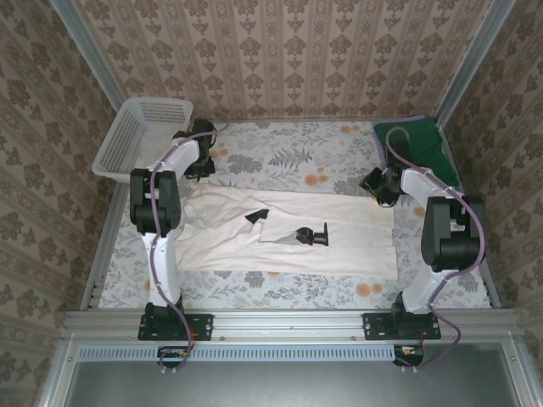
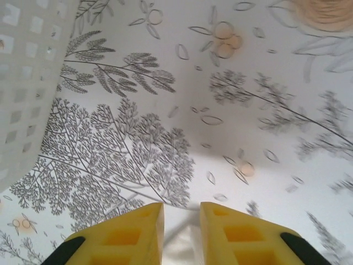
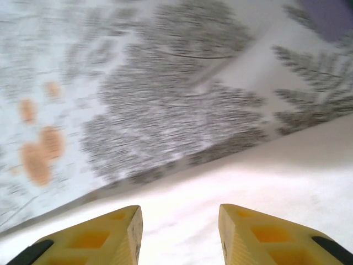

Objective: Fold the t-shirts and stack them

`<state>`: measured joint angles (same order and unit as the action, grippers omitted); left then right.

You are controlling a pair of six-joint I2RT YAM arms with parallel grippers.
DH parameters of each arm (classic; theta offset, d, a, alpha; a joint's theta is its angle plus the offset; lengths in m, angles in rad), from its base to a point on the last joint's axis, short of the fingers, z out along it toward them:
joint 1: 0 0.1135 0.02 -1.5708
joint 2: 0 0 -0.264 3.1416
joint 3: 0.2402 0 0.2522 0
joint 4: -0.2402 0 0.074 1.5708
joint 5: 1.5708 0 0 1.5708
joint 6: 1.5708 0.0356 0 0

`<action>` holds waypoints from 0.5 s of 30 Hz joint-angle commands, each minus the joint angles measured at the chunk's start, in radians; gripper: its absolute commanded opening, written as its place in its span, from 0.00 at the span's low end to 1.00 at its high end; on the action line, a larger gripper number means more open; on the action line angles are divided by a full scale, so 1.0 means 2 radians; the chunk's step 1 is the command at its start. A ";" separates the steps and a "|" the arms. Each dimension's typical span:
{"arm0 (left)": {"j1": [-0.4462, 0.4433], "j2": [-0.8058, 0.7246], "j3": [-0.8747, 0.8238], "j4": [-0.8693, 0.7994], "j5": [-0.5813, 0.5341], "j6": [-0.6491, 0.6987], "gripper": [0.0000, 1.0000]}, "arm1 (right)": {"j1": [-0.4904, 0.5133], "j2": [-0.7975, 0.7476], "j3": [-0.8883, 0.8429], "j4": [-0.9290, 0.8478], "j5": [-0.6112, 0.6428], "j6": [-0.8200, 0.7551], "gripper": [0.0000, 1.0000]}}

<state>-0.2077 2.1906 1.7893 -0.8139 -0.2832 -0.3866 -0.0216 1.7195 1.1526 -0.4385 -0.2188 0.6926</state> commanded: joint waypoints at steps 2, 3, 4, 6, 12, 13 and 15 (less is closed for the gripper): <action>-0.019 -0.061 0.014 -0.023 0.100 -0.014 0.24 | 0.078 -0.008 0.026 0.052 -0.030 0.030 0.44; -0.024 -0.063 0.012 -0.024 0.129 -0.015 0.24 | 0.099 0.005 0.039 0.056 -0.031 0.034 0.44; -0.028 -0.064 0.010 -0.024 0.158 -0.017 0.23 | 0.121 0.022 0.059 0.056 -0.035 0.038 0.43; -0.035 -0.060 0.003 -0.025 0.201 -0.020 0.21 | 0.165 0.069 0.109 0.051 -0.048 0.036 0.42; -0.031 -0.046 -0.035 -0.030 0.218 -0.041 0.19 | 0.258 0.226 0.309 -0.030 -0.073 -0.006 0.38; -0.026 -0.040 -0.039 -0.033 0.224 -0.051 0.18 | 0.268 0.252 0.342 -0.041 -0.074 -0.013 0.38; -0.022 -0.028 -0.040 -0.037 0.233 -0.056 0.16 | 0.282 0.291 0.397 -0.062 -0.074 -0.024 0.38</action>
<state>-0.2775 2.0960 1.7233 -0.8463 0.1280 -0.4515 0.5236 2.2246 1.8332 -0.4393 -0.3363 0.6941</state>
